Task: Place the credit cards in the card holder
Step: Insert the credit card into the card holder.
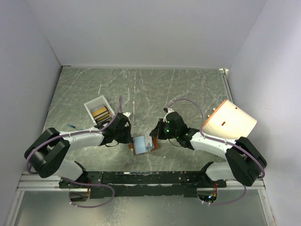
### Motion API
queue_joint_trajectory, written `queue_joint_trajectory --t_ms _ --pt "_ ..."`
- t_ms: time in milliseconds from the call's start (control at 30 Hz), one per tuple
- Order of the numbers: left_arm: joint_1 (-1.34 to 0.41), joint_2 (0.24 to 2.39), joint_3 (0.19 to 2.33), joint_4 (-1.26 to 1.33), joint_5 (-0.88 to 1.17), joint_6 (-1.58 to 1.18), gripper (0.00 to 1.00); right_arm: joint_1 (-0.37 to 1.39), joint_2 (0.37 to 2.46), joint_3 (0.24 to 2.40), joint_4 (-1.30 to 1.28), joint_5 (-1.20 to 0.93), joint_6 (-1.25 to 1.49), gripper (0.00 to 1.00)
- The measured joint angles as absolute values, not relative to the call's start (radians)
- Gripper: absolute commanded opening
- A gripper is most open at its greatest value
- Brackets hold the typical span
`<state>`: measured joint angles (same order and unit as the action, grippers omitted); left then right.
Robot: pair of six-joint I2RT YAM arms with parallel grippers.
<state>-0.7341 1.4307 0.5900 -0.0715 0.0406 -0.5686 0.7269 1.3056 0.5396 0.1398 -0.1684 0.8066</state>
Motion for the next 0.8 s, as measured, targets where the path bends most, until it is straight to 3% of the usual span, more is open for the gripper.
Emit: queue_joint_trajectory --t_ms 800 --pt "-0.727 1.463 0.585 0.011 0.068 -0.566 0.07 0.701 1.345 0.469 0.224 -0.169 0.817 0.00"
